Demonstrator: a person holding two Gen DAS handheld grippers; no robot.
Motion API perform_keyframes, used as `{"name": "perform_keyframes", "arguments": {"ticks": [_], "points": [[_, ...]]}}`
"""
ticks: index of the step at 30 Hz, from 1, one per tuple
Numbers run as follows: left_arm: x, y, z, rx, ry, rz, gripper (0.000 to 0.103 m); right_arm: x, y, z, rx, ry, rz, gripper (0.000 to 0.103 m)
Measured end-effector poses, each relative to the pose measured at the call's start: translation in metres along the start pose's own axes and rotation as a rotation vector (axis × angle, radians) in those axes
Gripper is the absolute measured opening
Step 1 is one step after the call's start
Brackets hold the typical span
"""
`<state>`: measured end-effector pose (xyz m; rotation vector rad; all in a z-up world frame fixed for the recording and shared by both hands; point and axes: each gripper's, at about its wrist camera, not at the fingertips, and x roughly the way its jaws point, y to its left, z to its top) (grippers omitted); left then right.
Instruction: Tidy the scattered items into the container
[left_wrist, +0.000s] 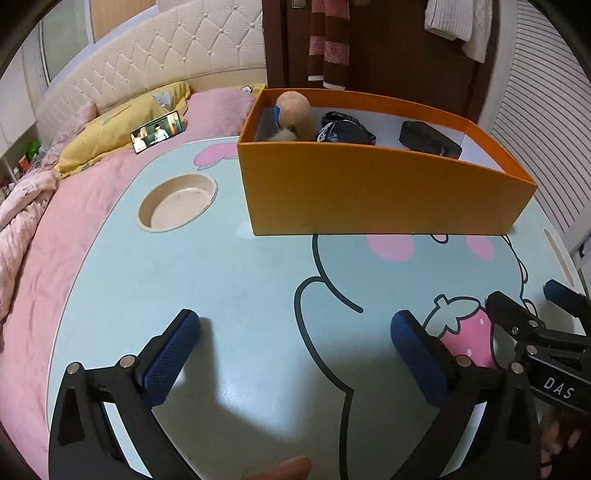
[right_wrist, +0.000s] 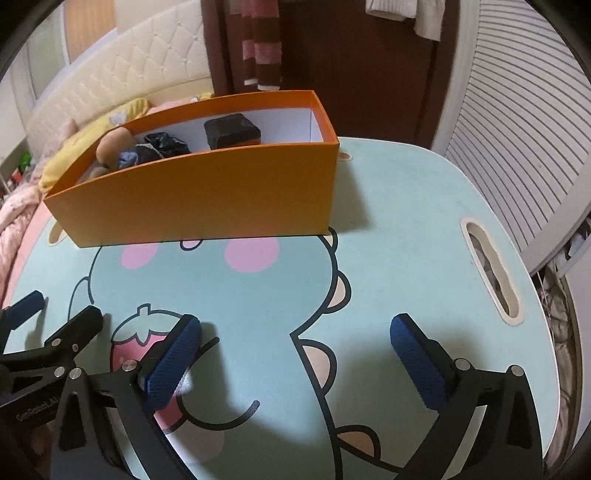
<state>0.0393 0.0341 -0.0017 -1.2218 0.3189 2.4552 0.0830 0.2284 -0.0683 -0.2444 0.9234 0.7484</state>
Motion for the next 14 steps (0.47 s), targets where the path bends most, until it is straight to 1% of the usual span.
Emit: {"name": "perform_keyframes", "arguments": {"ticks": [9,14], "points": [[0.0023,0.0038,0.0022,0.004,-0.004,-0.004,0.103,-0.0001,-0.0022,-0.0022,-0.006,-0.003,0.006,0.102],[-0.0006,0.0008,-0.0001,0.022,-0.005,-0.019,0.103,0.0000,-0.0023,-0.0020,-0.007,-0.003,0.006,0.102]]}}
